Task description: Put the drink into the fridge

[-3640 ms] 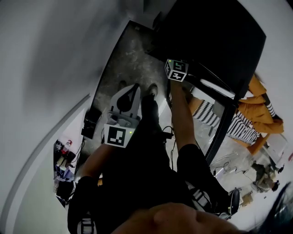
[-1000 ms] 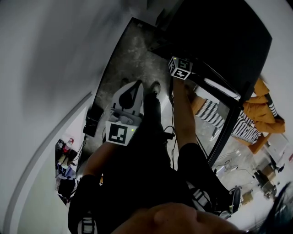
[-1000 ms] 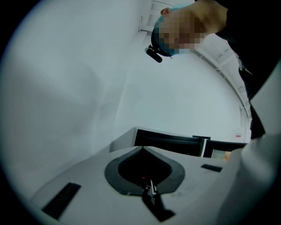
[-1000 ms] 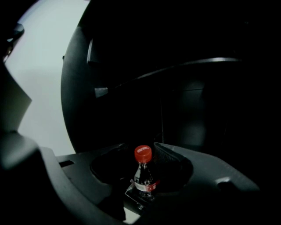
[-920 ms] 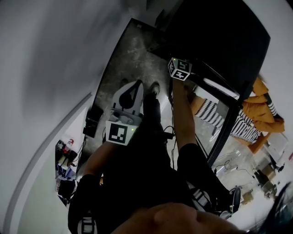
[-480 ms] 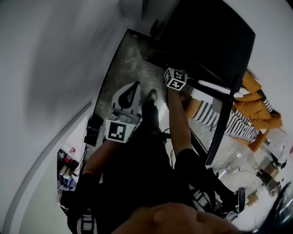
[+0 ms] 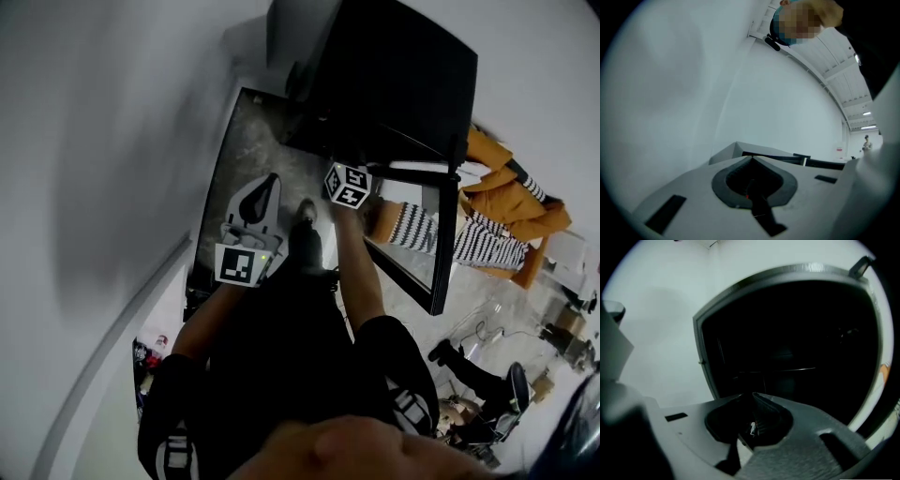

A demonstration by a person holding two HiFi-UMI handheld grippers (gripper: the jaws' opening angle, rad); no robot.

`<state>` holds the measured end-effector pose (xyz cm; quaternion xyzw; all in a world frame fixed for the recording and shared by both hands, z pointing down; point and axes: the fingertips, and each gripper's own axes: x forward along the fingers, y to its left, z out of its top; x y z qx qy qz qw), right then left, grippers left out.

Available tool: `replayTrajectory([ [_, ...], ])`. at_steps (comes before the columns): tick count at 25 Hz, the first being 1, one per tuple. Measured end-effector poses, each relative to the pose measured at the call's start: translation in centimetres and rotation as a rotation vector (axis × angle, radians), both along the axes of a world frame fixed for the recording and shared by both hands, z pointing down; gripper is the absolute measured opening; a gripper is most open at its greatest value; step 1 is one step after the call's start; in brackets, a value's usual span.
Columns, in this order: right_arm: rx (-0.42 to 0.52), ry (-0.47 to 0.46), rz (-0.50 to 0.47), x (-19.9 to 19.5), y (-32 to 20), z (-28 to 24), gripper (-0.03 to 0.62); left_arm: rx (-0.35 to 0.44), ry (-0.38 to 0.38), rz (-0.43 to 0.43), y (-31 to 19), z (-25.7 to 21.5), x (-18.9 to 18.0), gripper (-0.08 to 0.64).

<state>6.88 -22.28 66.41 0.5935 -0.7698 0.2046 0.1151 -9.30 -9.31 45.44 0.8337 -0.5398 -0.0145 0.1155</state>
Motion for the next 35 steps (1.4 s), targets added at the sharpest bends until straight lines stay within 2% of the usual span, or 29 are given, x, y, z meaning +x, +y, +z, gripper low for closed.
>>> replayTrajectory([
  [5,0.002,-0.013,0.060,-0.2,3.2,-3.7,0.003,0.015,0.014,0.062,1.0,-1.3,-1.1,0.005],
  [10,0.001,-0.026,0.094,-0.3,6.7,-6.3,0.003,0.066,0.025,0.105,1.9,-3.3,-1.5,0.005],
  [15,0.007,-0.041,0.126,0.4,9.9,-8.5,0.003,0.065,0.022,0.109,2.8,-4.4,-1.2,0.005],
  [26,-0.005,-0.026,0.093,4.2,15.9,-12.7,0.002,0.027,0.031,0.108,5.7,-5.7,3.6,0.005],
  [35,0.045,-0.071,0.083,7.6,19.9,-17.7,0.003,0.033,0.018,0.086,7.3,-6.2,5.9,0.005],
])
